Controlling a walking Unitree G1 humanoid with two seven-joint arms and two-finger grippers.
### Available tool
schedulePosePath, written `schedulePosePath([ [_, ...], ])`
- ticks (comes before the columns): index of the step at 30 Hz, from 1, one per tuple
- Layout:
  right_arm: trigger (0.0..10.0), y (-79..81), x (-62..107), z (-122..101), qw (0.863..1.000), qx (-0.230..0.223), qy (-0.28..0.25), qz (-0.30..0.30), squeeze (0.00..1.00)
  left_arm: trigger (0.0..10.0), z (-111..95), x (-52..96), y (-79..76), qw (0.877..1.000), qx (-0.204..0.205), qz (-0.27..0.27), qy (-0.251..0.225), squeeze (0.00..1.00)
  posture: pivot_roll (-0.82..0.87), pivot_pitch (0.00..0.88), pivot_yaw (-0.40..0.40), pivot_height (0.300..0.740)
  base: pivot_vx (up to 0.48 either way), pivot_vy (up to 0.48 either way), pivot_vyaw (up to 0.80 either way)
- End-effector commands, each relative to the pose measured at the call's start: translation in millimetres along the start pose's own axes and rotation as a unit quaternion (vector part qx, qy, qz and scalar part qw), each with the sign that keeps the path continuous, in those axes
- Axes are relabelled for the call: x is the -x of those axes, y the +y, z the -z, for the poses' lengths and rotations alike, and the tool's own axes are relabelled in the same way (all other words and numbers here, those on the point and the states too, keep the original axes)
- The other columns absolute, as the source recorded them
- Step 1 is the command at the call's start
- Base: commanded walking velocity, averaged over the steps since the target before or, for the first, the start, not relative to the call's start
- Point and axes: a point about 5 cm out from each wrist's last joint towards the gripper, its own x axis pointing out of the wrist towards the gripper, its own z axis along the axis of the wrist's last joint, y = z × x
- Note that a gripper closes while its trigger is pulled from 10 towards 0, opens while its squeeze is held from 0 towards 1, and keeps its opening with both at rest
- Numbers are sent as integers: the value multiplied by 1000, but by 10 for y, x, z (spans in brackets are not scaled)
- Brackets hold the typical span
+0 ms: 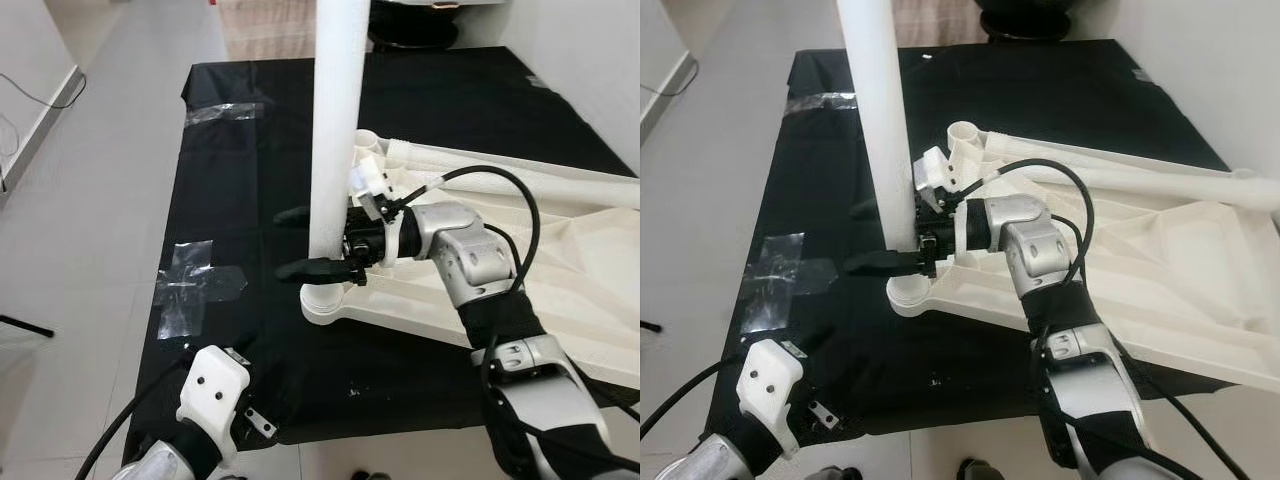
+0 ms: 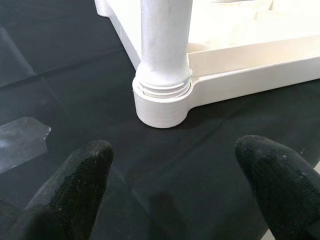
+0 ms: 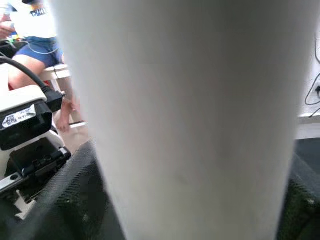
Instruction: Building children table
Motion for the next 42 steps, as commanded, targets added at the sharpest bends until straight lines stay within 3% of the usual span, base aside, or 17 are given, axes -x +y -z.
schedulePosePath([
  [1,0,-5,-15,-28,1000,9,-7,-12,0,10000,22,32,-19,1000,0,8,14,0,128,253,-25,740,0,0,0],
  [15,0,483,217,29,995,47,13,90,0,10000,33,-43,52,1000,3,17,11,0,26,247,-26,740,0,0,0],
  [17,0,500,86,215,969,33,44,242,0,10000,34,-54,75,1000,1,16,10,0,9,243,-21,740,0,0,0],
  [19,0,702,26,563,853,-23,104,511,0,10000,36,-73,109,1000,-1,14,7,0,-8,241,-15,740,0,0,0],
  [20,0,702,26,563,853,-23,104,511,0,10000,36,-73,109,1000,-1,14,7,0,-8,241,-15,740,0,0,0],
  [21,0,925,-53,714,815,-39,127,564,0,10000,38,-119,137,1000,-4,13,5,0,-4,229,-3,740,0,0,0],
  [27,0,719,-225,652,840,-44,90,533,0,10000,72,-186,178,1000,-6,12,6,0,2,180,-8,740,0,0,0],
  [28,4039,665,-246,627,845,-42,87,526,0,10000,75,-200,183,1000,-6,11,5,0,8,173,-18,740,0,0,0],
  [29,4039,665,-246,627,845,-42,87,526,0,10000,75,-200,183,1000,-6,11,5,0,8,173,-18,740,0,0,0],
  [30,10000,664,-252,605,844,-42,89,528,0,10000,75,-208,185,1000,-6,11,4,0,9,174,-19,740,0,0,0],
  [32,10000,668,-294,554,849,-44,80,520,0,10000,73,-211,192,1000,-7,6,2,0,10,175,-23,740,0,0,0],
  [33,10000,668,-341,486,865,-44,63,495,1000,10000,69,-212,195,1000,-9,0,0,0,11,174,-30,740,0,0,0],
  [34,10000,668,-341,486,865,-44,63,495,1000,10000,69,-212,195,1000,-9,0,0,0,11,174,-30,740,0,0,0],
  [35,10000,702,-457,374,916,-63,22,395,1000,10000,63,-214,199,1000,-10,-7,-3,0,13,175,-32,740,0,0,0],
  [40,10000,585,-335,167,960,5,-3,279,1000,10000,57,-205,178,1000,-9,-4,-4,0,24,185,-36,740,0,0,0],
  [41,10000,573,-311,150,971,10,-4,239,263,10000,55,-202,170,1000,-8,-2,-4,0,29,191,-38,740,0,0,0],
  [42,10000,573,-311,150,971,10,-4,239,263,10000,55,-202,170,1000,-8,-2,-4,0,29,191,-38,740,0,0,0],
])
